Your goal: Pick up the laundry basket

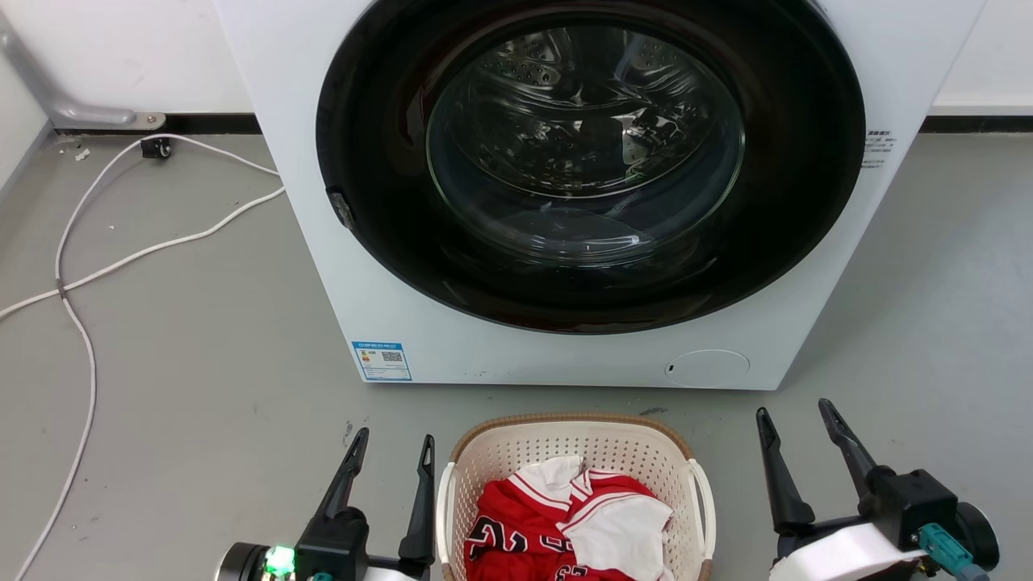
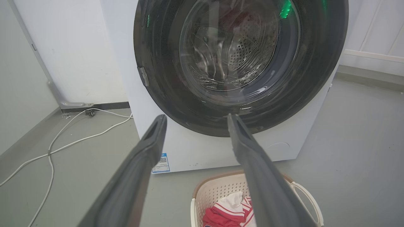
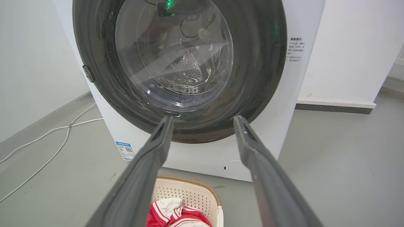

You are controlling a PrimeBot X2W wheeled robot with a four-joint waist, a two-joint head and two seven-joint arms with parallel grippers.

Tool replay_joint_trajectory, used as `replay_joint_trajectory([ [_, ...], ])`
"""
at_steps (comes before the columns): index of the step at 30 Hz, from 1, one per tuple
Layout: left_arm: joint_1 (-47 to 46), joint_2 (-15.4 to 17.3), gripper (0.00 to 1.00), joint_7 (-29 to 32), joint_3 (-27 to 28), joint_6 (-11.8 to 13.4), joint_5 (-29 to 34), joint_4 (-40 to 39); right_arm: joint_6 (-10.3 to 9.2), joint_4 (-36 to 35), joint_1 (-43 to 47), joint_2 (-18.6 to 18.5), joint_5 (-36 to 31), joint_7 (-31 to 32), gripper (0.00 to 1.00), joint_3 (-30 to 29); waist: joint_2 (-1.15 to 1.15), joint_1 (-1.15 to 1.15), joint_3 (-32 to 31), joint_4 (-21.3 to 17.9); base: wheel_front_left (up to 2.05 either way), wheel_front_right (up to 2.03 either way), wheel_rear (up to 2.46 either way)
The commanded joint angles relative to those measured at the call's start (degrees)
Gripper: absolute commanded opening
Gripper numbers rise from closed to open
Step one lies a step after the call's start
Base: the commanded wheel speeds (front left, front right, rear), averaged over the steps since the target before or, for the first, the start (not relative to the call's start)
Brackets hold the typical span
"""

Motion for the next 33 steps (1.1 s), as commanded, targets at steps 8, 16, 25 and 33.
replay_joint_trajectory([
  [8,0.6,-0.2,1.00,-0.5,0.3,-0.5,0.9,-0.4,-0.03,0.4,-0.8,-0.2,-1.4,-0.4,1.00,-0.8,0.00,0.00,0.1,0.1,0.00,0.00,0.00],
  [16,0.5,-0.3,1.00,-0.5,0.5,-0.9,0.6,0.0,-0.04,0.5,-1.0,-0.2,-0.9,-0.4,1.00,-0.8,0.00,0.00,0.5,0.1,0.00,0.00,0.00],
  [25,-0.2,-0.3,1.00,-0.5,0.3,-0.9,-0.2,0.6,-0.03,1.8,-1.8,-0.2,0.2,-0.4,1.00,-1.4,0.00,0.00,2.3,-0.2,0.00,0.00,0.00],
  [33,-5.5,-0.3,1.00,-0.4,1.7,-2.2,0.8,3.0,-0.03,6.7,-7.9,-0.2,1.1,-0.4,1.00,-1.6,0.00,0.00,11.6,-1.3,0.00,0.00,0.00],
])
